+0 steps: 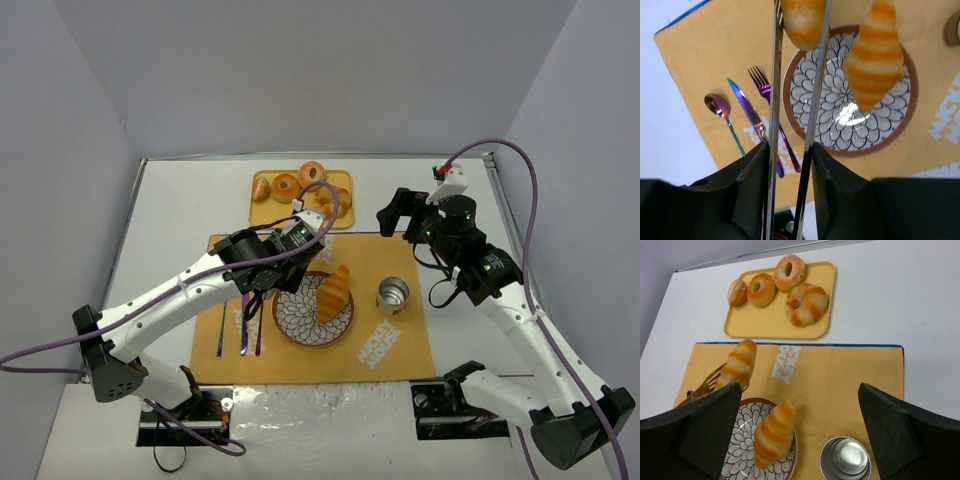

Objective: Place the bread

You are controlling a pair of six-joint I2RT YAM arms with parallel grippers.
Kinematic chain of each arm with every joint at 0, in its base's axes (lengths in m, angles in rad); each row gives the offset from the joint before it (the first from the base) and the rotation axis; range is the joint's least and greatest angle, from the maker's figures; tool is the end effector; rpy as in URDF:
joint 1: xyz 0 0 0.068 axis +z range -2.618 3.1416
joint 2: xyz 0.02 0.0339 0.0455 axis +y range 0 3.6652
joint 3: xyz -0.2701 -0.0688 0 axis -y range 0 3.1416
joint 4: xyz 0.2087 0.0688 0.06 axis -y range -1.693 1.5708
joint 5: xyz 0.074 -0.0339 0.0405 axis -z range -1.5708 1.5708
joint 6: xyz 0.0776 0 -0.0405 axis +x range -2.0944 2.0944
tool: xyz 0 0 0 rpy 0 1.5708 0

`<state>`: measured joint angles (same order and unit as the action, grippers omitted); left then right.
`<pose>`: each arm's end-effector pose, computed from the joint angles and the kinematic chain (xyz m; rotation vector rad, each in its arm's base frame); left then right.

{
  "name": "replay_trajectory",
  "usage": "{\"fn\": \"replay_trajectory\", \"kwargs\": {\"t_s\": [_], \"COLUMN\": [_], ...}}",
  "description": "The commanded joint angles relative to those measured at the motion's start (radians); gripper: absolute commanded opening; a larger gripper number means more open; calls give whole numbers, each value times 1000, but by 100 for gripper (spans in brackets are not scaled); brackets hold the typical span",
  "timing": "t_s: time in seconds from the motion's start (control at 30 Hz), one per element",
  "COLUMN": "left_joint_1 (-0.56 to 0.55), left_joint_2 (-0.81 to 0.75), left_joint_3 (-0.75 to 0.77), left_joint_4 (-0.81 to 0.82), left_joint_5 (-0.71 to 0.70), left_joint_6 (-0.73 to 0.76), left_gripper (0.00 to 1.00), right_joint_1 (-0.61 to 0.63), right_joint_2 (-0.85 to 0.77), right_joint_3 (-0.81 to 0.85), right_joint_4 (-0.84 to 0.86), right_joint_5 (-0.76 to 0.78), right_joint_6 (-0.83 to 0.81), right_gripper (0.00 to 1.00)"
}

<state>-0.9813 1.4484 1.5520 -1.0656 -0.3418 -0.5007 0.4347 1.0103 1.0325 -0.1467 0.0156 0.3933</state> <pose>0.1731 -0.2121 0.3422 0.4563 2.4230 -0.2086 0.2129 0.0975 0.3881 -0.0239 1.7321 0.6027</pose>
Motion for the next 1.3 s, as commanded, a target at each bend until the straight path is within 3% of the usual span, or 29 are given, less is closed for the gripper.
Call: {"fn": "replay_trajectory", "kwargs": {"t_s": [0.0,0.3,0.93,1.27], "left_joint_1": [-62,-152,-198,-209], "left_joint_2": [-115,-193,-217,-209], "left_joint_3": [-72,-191,-319,-348], "left_joint_4": [-10,-26,-16,13], "left_joint_5": [-32,-34,4,36], "left_joint_6": [-92,-169,-229,-226], "left_gripper": [11,11,11,20], "right_joint_1": [7,9,9,9], "right_joint_2": [16,14,22,17], "right_joint_3": [35,32,33,32], "right_joint_4": [56,56,58,58], "right_joint_5": [19,17,12,14], "right_joint_6": [-3,-2,4,2], "right_gripper": [100,100,100,100]}}
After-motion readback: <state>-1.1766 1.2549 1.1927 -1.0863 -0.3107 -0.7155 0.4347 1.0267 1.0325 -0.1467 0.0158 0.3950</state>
